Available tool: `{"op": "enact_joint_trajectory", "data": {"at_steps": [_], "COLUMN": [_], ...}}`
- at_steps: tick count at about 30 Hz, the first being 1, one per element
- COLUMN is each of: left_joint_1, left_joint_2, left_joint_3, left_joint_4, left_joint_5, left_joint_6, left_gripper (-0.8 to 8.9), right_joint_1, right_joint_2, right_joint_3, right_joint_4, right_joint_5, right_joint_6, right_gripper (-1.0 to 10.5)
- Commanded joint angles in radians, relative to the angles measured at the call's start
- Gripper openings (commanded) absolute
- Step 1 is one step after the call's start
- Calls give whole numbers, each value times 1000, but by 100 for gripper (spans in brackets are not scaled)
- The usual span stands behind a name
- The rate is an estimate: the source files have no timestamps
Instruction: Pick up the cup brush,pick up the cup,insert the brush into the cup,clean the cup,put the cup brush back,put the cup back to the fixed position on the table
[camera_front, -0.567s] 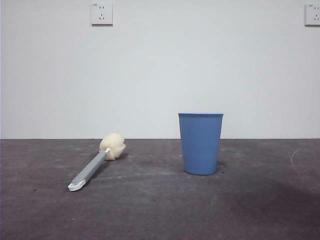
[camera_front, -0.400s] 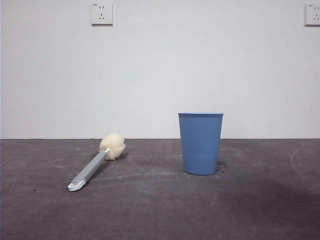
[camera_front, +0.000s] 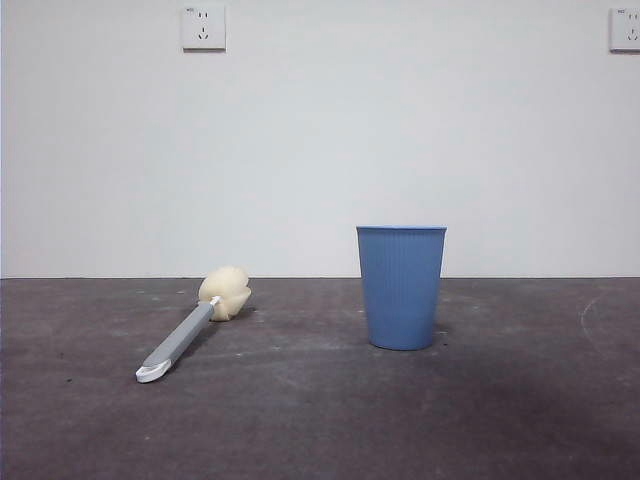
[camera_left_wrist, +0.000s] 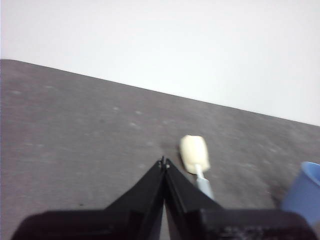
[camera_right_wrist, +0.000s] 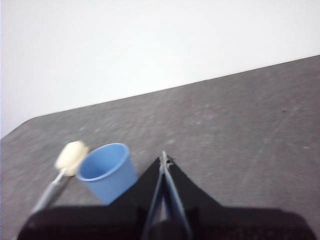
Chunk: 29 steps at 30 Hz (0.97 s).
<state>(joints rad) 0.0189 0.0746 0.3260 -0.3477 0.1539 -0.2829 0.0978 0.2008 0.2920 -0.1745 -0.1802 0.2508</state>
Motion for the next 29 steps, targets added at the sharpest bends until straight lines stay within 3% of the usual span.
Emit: {"op": "enact_joint_trajectory", "data": {"at_steps": [1,5,12,17,22,29], "left_joint_1": [2,2,2,2,2,0], "left_joint_2": [51,154,346,454,512,519], "left_joint_3": [80,216,459,591,652,653], "left_joint_4": [-52,-161,-430,-622,-753,-777], "left_joint_5": [54,135,220,221,221,220], "left_joint_6": [-5,25,181,291,385,392], "left_gripper": [-6,-6,-7,-7,-7,-2], "right_joint_1": [1,1,2,2,2,2], "right_joint_2": [77,212,416,517,565,580], "right_joint_3": [88,251,554,704,738,738], "right_joint_4": [-38,-171,-457,-684,-835,-887], "right_joint_5": [-53,-163,-296,-323,-321,-319], "right_joint_6": [-10,-59,-173,-271,-348,-379], "right_gripper": [-11,-11,-11,-11,-11,8]}}
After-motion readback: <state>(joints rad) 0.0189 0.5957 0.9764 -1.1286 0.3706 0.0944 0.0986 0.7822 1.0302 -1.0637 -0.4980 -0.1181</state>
